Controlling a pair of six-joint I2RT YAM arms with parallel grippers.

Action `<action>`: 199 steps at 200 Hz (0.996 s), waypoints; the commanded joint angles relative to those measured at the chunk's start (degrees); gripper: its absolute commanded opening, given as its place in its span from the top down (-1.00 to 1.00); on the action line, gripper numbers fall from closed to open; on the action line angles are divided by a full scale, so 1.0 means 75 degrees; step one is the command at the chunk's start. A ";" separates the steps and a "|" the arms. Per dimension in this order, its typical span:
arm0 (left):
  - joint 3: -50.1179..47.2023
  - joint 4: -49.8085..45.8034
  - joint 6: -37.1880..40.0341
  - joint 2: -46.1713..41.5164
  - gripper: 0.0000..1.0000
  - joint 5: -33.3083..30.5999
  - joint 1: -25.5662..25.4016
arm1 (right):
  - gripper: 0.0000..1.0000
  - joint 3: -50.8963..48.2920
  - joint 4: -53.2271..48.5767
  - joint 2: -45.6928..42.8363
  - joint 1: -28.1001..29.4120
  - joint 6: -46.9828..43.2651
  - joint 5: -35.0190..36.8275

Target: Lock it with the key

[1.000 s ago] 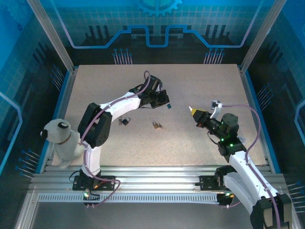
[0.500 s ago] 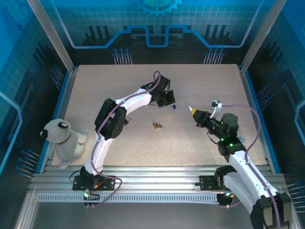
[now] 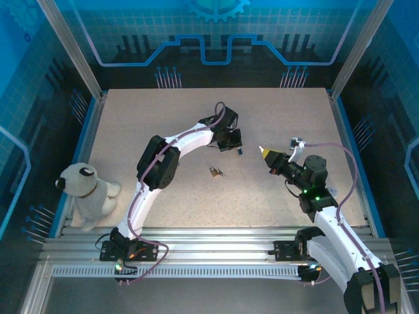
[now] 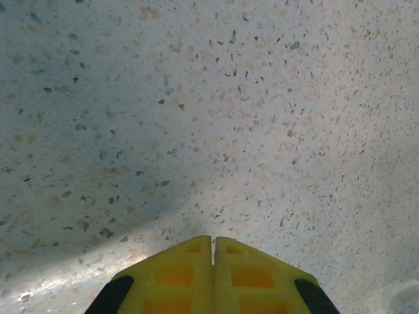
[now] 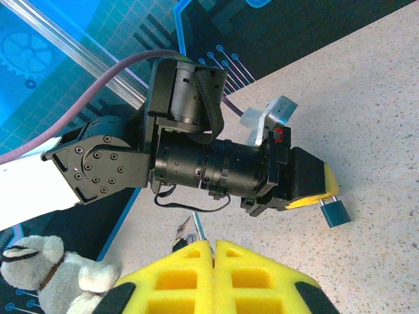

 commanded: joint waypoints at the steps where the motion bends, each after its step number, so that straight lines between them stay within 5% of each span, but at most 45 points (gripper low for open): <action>1: 0.0327 -0.0327 0.0186 0.0270 1.00 -0.0070 -0.0039 | 1.00 -0.0068 0.0170 -0.0017 -0.0110 0.0014 -0.0048; 68: 0.0401 -0.0583 0.0398 0.0359 0.99 -0.0268 -0.0043 | 1.00 -0.0056 0.0195 0.0037 -0.0099 0.0020 -0.0065; 169: 0.0646 -0.0907 0.0653 0.0435 0.63 -0.0474 -0.0023 | 1.00 -0.0044 0.0172 0.0041 -0.0106 0.0023 -0.0069; 199: 0.0933 -0.1156 0.0804 0.0396 0.37 -0.0576 0.0008 | 1.00 -0.0045 0.0172 0.0041 -0.0098 0.0024 -0.0067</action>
